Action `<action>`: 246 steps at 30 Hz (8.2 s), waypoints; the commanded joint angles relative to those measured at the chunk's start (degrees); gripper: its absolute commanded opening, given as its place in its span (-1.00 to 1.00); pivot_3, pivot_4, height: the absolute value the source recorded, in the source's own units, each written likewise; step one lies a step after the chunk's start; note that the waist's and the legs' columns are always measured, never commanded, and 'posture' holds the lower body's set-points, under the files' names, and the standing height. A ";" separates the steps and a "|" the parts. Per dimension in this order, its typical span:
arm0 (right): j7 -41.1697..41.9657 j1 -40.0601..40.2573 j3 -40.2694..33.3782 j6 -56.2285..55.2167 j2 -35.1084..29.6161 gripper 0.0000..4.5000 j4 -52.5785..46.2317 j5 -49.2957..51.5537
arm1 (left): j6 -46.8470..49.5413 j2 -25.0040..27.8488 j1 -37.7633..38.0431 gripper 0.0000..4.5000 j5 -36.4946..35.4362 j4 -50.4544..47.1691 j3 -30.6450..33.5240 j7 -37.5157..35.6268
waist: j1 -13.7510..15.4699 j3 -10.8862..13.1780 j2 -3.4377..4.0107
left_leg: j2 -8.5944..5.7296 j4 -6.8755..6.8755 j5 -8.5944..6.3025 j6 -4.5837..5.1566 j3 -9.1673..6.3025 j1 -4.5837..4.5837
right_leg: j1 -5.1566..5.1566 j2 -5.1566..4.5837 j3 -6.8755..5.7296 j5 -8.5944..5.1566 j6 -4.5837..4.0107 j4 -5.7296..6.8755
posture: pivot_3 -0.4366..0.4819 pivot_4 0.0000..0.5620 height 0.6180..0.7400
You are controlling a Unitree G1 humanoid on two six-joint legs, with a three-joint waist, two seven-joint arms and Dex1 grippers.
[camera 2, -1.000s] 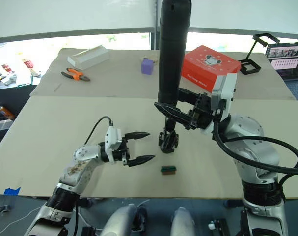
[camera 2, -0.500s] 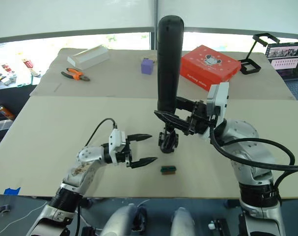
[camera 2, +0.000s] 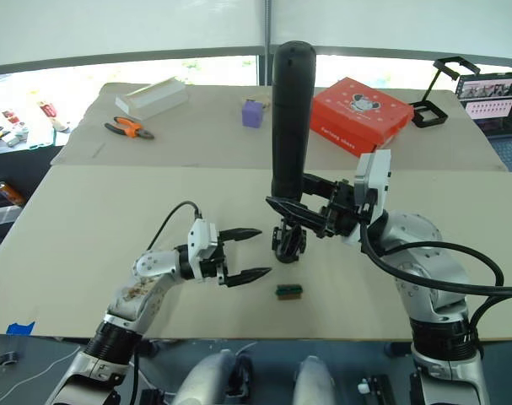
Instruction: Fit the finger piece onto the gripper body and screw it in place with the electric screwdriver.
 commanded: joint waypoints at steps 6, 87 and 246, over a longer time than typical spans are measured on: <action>0.03 -0.70 -1.00 -0.95 0.27 -0.14 -2.18 0.74 | 0.17 0.10 -0.87 1.00 -0.46 -2.32 -0.32 -0.01 | 0.00 0.00 0.00 | 0.00 0.00 0.00 0.00 0.00 0.00 | 0.00 0.00 0.00 0.00 0.00 0.00 | -0.05 -0.47 1.00; 0.90 -0.62 -1.45 0.53 -0.16 -0.14 -1.96 0.10 | -5.77 -10.00 -12.03 1.00 8.64 18.70 -4.76 3.53 | 0.23 0.01 -0.03 | -0.01 0.00 -0.03 0.03 -0.01 -0.05 | -0.01 -0.05 -0.04 0.01 0.01 -0.03 | -0.05 -0.47 1.00; -1.44 27.15 -10.98 -8.62 -1.62 -0.14 -22.69 3.59 | -0.68 11.64 3.47 0.98 -0.32 -4.47 -1.12 -12.59 | 0.22 -0.39 -0.37 | 0.12 0.07 0.10 -0.10 0.06 -0.49 | -0.72 0.19 -0.09 0.24 -0.16 0.00 | -0.05 -0.47 1.00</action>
